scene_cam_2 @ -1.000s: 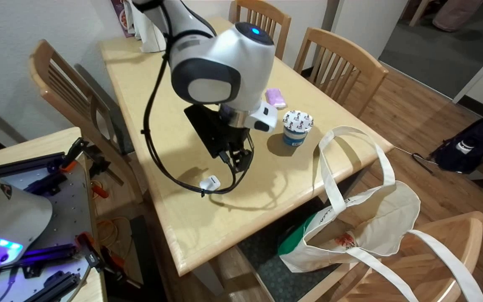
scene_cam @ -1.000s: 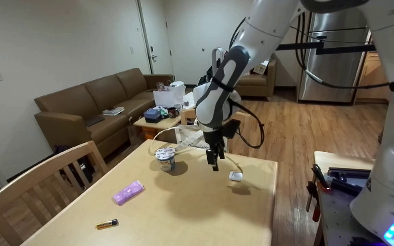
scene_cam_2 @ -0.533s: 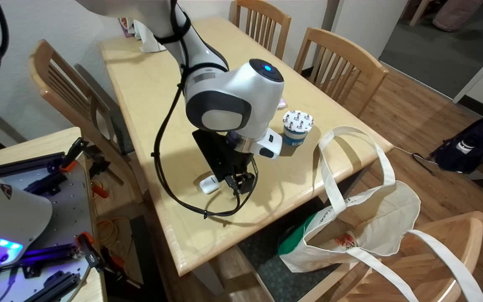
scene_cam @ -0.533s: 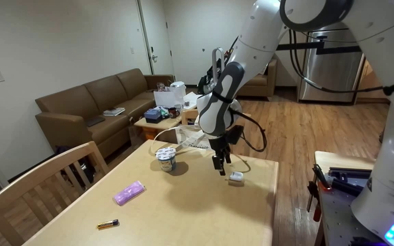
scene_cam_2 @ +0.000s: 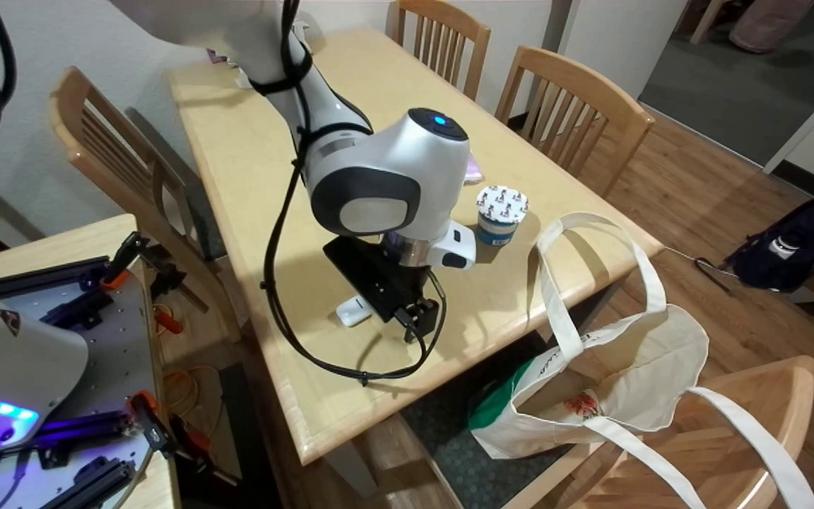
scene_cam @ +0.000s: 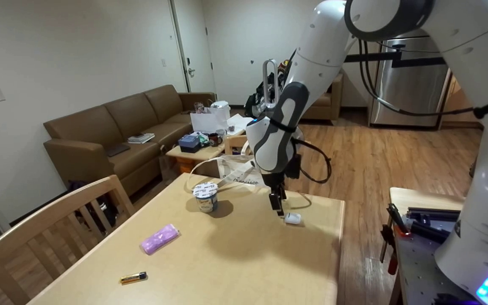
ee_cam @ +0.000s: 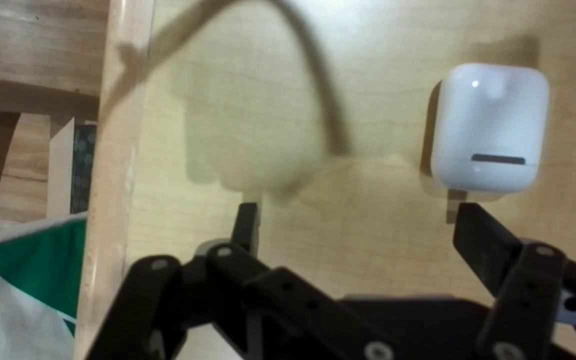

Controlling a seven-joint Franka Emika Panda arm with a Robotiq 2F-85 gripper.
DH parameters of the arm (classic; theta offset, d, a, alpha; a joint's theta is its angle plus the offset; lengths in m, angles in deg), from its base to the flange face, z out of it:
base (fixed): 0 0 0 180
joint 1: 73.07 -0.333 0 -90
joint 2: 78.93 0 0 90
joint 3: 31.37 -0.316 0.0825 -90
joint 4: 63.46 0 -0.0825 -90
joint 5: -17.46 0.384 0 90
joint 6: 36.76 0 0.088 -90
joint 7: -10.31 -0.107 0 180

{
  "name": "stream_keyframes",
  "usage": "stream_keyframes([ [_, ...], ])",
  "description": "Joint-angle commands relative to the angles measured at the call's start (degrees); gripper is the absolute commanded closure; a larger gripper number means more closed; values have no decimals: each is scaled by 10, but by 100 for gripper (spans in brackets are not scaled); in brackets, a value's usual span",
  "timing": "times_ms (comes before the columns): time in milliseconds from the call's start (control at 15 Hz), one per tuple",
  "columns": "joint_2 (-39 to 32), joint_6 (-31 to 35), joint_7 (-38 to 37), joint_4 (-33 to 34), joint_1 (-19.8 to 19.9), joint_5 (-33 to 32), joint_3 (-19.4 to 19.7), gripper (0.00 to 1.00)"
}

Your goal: Place the white object on top of the yoghurt container

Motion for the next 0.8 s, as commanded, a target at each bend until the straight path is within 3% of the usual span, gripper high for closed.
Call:
stream_keyframes([
  [0,28,67,91,-48,46,-12,-43,0],
  [400,50,26,182,-84,72,-12,-70,0],
  [733,70,58,203,-125,53,-24,-68,0],
])
